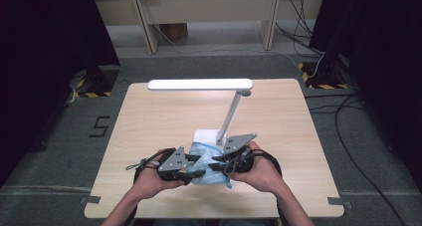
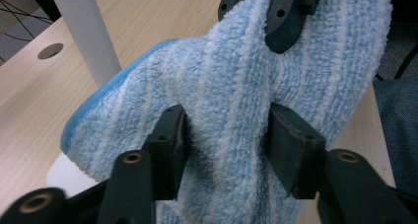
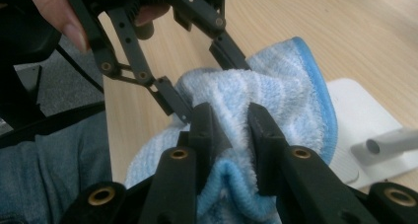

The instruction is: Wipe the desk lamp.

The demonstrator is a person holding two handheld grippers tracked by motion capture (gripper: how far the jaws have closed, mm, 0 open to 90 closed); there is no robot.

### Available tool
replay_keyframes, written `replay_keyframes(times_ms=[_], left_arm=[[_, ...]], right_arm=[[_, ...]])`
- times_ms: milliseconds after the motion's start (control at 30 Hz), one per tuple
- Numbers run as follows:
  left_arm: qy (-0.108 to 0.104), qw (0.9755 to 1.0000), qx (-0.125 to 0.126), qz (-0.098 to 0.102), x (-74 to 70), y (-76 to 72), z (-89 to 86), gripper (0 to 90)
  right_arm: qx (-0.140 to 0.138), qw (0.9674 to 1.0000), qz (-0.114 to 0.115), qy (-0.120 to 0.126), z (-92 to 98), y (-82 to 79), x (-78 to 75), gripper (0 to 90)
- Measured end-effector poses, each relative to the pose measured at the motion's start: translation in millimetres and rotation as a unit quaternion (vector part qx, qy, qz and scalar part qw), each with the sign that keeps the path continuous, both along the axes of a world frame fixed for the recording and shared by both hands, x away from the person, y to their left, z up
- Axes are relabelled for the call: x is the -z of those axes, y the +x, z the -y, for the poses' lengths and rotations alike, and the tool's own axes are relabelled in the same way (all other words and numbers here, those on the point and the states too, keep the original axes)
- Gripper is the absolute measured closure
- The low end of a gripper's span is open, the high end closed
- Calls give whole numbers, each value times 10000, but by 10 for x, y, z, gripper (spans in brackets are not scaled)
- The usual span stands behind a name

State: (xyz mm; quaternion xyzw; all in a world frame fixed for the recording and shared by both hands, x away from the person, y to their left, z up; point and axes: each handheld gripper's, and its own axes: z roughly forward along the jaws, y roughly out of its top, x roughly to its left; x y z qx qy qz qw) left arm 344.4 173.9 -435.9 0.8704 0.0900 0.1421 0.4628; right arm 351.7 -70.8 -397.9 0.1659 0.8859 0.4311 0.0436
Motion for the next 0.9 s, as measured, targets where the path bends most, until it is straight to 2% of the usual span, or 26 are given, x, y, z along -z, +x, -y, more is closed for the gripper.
replay_keyframes(times_ms=[67,133,300,333,367,400,433,467,600,700,767,800,900], left_arm=[[-15,10000,-38,-5,-23,-5,-24,570],[-42,9999,-95,-96,-37,-8,-44,636],[-72,9998,-96,-160,-43,-20,-76,671],[-84,9997,-156,-181,-45,-19,-84,603],[-75,9996,-193,-182,-48,-21,-86,603],[-107,9992,-343,-177,-59,-21,-88,531],[-140,9988,-435,-158,-66,-22,-86,410],[-118,9988,-471,-67,-73,-23,-80,341],[4,9992,-388,32,-37,-33,-32,321],[71,9996,-239,122,-20,-40,-27,421],[66,9997,-220,87,-24,-42,-45,516],[62,9998,-193,23,-33,-41,-56,614],[47,9998,-181,-87,-63,-41,-83,657]], right_arm=[[-56,10000,-10,81,-34,8,-25,760],[-46,9999,-20,140,-50,30,-37,760],[-63,9998,-41,166,-52,34,-31,759],[-62,9999,-22,125,-55,33,-22,758],[-62,9999,-22,125,-55,33,-22,758],[-54,9999,-21,112,-54,34,-21,758],[-33,9999,-19,117,-53,39,-17,758],[-33,9999,-12,132,-54,44,-15,757],[-63,9999,-15,80,-77,48,-20,757],[-80,9999,14,88,-109,42,-9,760],[-22,9998,-18,205,-113,42,-14,766],[-13,9996,-2,294,-118,47,-27,768],[-26,9993,-13,366,-129,49,-36,769]])
